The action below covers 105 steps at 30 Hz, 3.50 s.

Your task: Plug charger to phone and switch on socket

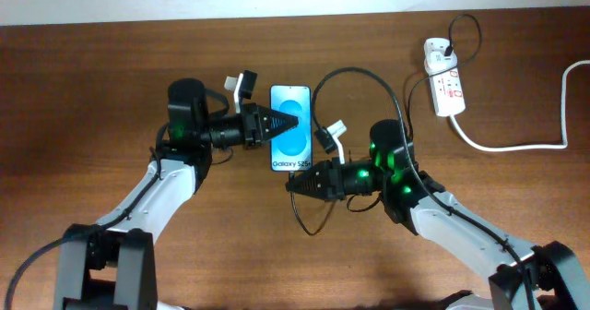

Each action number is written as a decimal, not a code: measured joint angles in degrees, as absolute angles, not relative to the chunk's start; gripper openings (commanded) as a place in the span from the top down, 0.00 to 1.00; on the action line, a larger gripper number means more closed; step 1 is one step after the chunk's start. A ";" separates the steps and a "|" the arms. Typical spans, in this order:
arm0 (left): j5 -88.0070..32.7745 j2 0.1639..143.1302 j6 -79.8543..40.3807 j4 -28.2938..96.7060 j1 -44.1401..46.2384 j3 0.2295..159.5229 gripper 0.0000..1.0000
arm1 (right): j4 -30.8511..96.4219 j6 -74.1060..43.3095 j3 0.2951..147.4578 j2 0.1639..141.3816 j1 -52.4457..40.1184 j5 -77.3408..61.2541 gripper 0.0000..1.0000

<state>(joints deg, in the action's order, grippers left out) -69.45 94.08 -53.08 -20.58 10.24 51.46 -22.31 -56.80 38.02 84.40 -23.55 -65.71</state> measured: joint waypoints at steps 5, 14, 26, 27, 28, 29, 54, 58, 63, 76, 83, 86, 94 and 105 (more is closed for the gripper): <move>-68.62 94.08 -53.25 -20.64 10.15 51.44 1.00 | -22.09 -56.55 38.17 84.40 -23.55 -64.77 0.89; -67.57 94.08 -59.16 -29.76 9.06 50.33 1.00 | -22.74 -55.40 40.03 84.40 -23.00 -63.22 0.86; -76.77 94.11 -65.89 -35.31 11.05 47.94 1.00 | -24.25 -53.93 43.66 84.44 -20.29 -58.19 0.75; -76.93 94.11 -65.95 -35.27 11.07 47.92 1.00 | -24.12 -53.87 43.72 84.44 -20.27 -58.15 0.74; -77.32 94.11 -66.06 -35.29 11.07 47.92 1.00 | -24.03 -53.80 43.72 84.44 -20.27 -58.08 0.70; -77.60 94.11 -66.08 -35.20 11.00 47.88 1.00 | -23.99 -53.78 43.72 84.44 -20.27 -58.08 0.66; -68.51 94.11 -68.84 -38.44 -0.30 47.77 1.00 | -19.73 -52.07 43.94 84.44 -24.03 -60.97 0.57; -68.25 94.11 -69.14 -38.44 -0.30 47.77 1.00 | -19.70 -52.03 43.94 84.44 -27.03 -60.01 0.68; -68.12 94.11 -69.36 -38.46 -0.12 47.77 1.00 | -19.73 -52.10 43.94 84.44 -27.59 -58.00 0.76; -68.01 94.11 -69.76 -38.46 2.94 47.77 1.00 | -19.64 -52.27 43.94 84.44 -29.63 -53.80 0.96; -68.14 94.11 -70.11 -38.63 2.90 47.77 1.00 | -19.27 -52.45 43.94 84.44 -29.63 -53.34 0.96; -68.42 94.11 -70.13 -38.68 2.90 47.77 1.00 | -19.35 -52.42 43.94 84.44 -29.63 -53.36 0.96; -68.36 94.11 -70.06 -39.00 4.03 47.79 1.00 | -19.75 -52.47 43.68 84.44 -29.63 -54.08 0.96; -67.64 94.11 -70.32 -39.31 5.69 48.69 1.00 | -23.27 -54.46 42.85 84.47 -27.88 -57.23 0.96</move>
